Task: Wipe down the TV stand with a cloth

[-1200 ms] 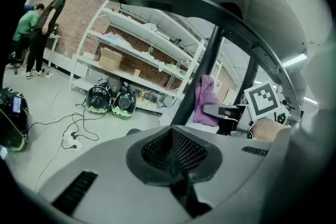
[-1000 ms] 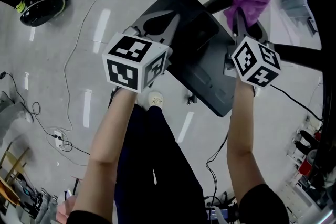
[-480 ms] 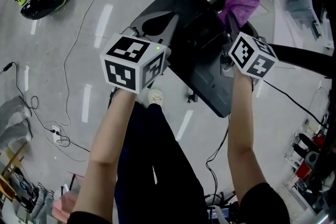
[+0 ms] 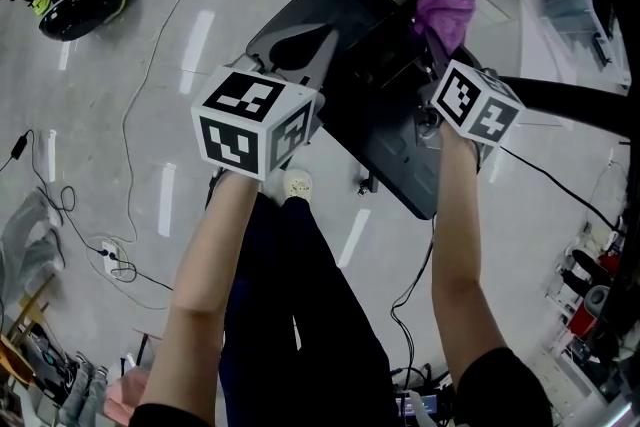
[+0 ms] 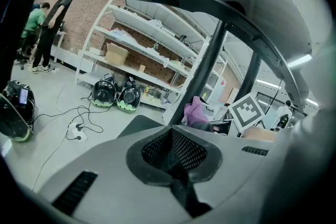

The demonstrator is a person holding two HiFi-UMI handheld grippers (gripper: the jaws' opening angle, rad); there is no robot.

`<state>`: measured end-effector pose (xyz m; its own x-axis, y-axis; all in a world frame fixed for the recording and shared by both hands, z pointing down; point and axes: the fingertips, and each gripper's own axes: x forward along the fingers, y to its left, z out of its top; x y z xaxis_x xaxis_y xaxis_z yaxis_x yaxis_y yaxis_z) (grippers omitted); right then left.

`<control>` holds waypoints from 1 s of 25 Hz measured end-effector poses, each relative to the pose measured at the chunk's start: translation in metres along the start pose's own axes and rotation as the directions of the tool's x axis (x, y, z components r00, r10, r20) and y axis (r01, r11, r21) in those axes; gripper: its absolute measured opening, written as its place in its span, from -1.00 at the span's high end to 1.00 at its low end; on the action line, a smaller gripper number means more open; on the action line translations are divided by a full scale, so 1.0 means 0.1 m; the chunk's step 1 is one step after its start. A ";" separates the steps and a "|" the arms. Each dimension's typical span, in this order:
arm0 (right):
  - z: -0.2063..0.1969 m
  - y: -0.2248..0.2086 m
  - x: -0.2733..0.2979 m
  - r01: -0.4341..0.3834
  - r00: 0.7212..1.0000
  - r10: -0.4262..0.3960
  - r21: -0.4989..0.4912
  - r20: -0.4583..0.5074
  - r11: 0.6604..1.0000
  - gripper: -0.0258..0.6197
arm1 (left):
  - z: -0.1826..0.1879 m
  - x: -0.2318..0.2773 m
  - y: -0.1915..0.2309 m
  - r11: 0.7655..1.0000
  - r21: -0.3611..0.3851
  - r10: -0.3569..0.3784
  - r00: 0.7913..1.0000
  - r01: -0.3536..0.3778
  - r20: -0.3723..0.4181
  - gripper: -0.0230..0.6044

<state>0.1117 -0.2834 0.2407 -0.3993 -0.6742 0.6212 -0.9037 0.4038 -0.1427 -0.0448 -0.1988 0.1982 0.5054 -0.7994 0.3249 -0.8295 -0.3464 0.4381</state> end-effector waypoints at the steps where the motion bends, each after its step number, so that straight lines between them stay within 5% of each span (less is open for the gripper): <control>1: 0.00 0.01 -0.03 0.001 1.000 -0.001 -0.002 0.007 1.000 0.64 | 0.00 -0.01 -0.02 1.000 0.003 -0.003 1.000 0.003 -0.001 0.91; 16: 0.49 -0.07 -1.07 0.114 0.967 -0.130 0.086 0.217 0.990 0.64 | 0.30 -0.10 -0.64 0.988 0.076 -0.132 0.991 0.132 -0.001 0.91; 25: 1.06 -0.25 -1.83 0.217 0.876 -0.252 0.130 0.411 0.967 0.64 | 0.59 -0.04 -1.19 0.965 0.124 -0.234 0.972 0.231 0.011 0.91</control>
<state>0.1914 -0.2358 0.0487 -0.1859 -0.9465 0.2639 -0.9810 0.1638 -0.1035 0.0383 -0.1833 0.0955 0.6832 -0.7011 0.2042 -0.7130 -0.5801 0.3940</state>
